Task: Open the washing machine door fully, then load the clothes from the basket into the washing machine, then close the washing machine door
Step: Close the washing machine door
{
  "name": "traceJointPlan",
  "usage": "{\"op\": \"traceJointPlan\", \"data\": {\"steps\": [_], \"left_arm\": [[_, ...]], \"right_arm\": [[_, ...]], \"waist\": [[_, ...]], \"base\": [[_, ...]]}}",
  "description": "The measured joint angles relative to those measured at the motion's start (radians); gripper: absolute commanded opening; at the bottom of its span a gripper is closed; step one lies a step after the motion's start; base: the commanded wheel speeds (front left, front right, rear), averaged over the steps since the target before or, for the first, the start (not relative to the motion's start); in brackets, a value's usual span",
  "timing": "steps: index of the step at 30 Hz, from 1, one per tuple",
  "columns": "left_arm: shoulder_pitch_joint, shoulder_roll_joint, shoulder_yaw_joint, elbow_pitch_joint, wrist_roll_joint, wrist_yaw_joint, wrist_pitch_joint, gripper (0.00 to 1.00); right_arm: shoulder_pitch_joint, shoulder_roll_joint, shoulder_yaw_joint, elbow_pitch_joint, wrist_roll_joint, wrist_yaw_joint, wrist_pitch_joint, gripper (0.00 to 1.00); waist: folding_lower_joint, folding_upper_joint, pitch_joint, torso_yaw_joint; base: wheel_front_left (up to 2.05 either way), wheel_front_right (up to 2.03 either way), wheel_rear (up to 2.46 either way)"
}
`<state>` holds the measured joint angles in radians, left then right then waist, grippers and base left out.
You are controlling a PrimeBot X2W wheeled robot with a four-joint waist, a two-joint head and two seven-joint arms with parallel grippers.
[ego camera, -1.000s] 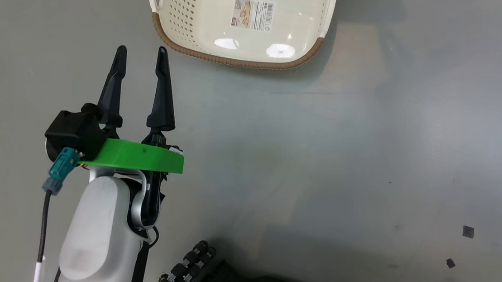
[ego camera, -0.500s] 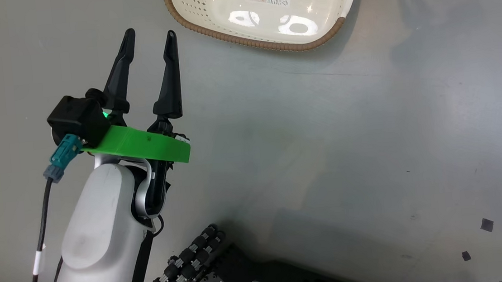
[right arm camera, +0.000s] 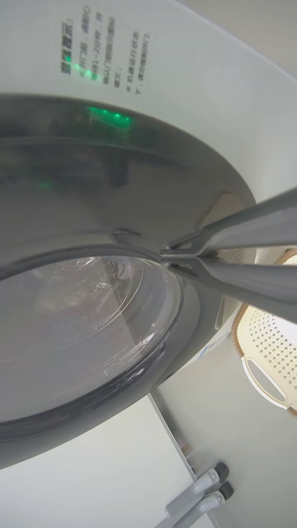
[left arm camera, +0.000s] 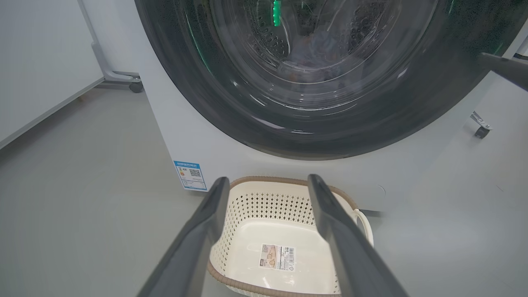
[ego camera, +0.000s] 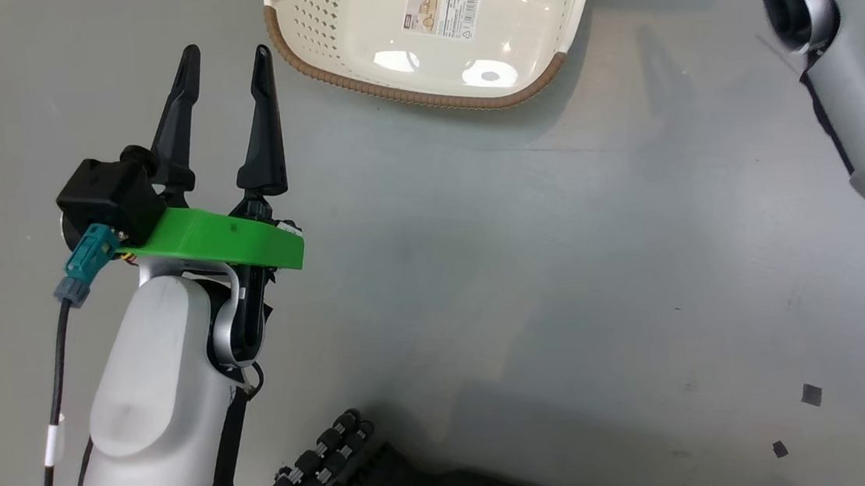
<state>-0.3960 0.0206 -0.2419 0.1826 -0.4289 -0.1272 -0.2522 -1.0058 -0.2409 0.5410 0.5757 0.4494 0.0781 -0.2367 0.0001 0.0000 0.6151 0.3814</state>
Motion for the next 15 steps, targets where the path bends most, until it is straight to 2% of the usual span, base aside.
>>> {"op": "traceJointPlan", "data": {"steps": [15], "left_arm": [[0.023, 0.000, 0.049, 0.027, 0.075, 0.000, 0.000, 1.00]], "right_arm": [[0.227, 0.046, 0.000, 0.027, 0.041, 0.013, -0.016, 0.00]], "waist": [[0.0000, 0.0000, -0.120, -0.098]], "base": [[0.00, 0.00, 0.00]]}}
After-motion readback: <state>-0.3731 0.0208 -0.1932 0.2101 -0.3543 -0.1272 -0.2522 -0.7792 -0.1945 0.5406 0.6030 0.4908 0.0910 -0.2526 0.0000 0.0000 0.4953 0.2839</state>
